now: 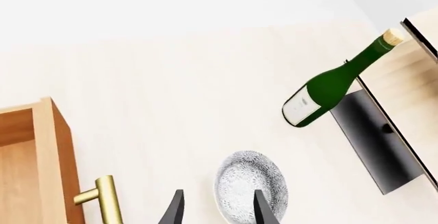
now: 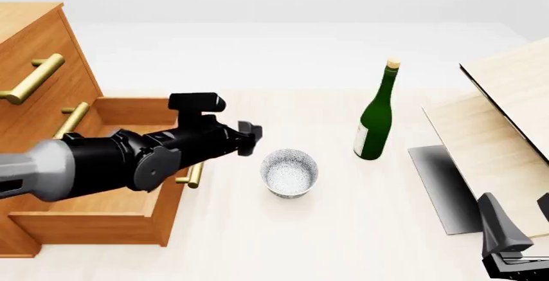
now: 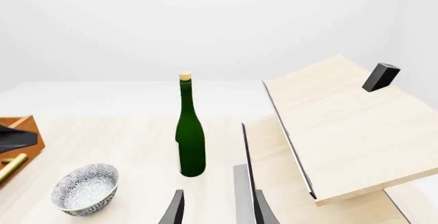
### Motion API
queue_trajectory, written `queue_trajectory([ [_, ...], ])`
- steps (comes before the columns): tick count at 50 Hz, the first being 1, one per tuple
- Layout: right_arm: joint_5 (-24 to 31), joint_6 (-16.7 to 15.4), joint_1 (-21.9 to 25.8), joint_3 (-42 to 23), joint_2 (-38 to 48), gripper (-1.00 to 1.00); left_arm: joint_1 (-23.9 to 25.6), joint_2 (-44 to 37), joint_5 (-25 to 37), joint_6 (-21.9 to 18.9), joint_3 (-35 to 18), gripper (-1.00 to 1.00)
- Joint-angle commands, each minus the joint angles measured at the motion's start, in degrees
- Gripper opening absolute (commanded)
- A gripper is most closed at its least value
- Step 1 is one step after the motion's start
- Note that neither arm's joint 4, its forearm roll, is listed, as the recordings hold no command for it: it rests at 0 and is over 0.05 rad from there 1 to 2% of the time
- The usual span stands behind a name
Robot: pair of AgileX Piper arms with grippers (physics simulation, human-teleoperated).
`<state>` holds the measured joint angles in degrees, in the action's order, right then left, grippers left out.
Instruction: Put the bowl in the bottom drawer of the cabinet and close it.
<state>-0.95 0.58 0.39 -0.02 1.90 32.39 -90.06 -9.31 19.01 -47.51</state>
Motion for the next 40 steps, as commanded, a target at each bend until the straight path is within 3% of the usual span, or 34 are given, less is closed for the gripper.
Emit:
queue_trajectory([
  [1,0.3,-0.2,-0.1,0.0,-0.5,1.00,0.7,-2.0,-0.8,1.7,-0.5,1.00],
  [40,0.3,-0.2,-0.1,0.0,-0.6,1.00,1.6,-8.7,-3.7,5.0,-2.3,1.00],
])
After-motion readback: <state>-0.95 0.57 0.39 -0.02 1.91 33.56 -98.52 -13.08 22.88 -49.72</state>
